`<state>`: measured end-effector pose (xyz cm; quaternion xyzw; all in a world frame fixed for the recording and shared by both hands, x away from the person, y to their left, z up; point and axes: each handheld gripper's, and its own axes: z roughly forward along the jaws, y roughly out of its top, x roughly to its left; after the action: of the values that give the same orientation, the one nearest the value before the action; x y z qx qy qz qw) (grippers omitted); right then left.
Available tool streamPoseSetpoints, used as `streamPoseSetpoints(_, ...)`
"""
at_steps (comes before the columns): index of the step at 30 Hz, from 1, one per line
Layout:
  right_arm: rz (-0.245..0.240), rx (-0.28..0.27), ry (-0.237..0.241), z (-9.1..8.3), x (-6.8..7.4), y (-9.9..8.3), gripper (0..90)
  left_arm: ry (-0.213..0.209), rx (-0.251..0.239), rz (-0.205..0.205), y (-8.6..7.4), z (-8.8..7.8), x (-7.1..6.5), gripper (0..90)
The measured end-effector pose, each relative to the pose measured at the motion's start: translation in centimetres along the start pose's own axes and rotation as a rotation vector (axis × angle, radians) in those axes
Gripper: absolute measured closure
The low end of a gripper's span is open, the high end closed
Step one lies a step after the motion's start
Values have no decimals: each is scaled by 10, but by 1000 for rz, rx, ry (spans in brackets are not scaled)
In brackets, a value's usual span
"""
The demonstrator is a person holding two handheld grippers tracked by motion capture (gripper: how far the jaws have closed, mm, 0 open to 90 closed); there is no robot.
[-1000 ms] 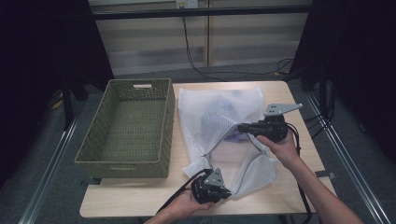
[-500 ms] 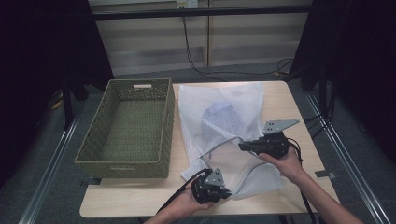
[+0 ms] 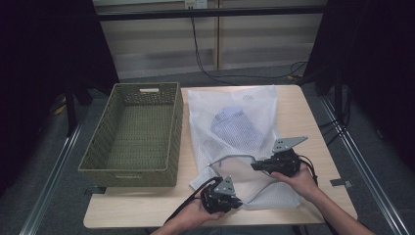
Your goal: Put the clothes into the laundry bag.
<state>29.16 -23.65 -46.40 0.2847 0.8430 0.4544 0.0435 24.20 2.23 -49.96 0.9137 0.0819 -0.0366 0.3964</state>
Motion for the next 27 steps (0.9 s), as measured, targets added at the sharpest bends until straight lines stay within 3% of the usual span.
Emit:
streamPoseSetpoints(15, -8, 139, -3, 33, -5, -12, 883, -1, 0, 2, 0, 0, -1, 857)
streamPoseSetpoints(20, 7, 163, -12, 38, -9, -17, 857, -6, -2, 0, 0, 0, -1, 847)
streamPoseSetpoints(22, 10, 158, -7, 38, -10, -17, 831, -25, -6, -41, 0, 0, 1, 807)
streamPoseSetpoints(23, 9, 159, -10, 38, -9, -17, 806, -29, 6, -39, 0, -1, 2, 800)
streamPoseSetpoints(24, 5, 156, -5, 37, -9, -17, 773, -32, -19, -45, -2, 0, 1, 800)
streamPoseSetpoints(25, 2, 153, -5, 36, -9, -16, 757, -33, 14, -41, 0, -3, 2, 787)
streamPoseSetpoints(27, 4, 140, 1, 33, -8, -15, 722, -30, 9, -39, 0, -4, 1, 763)
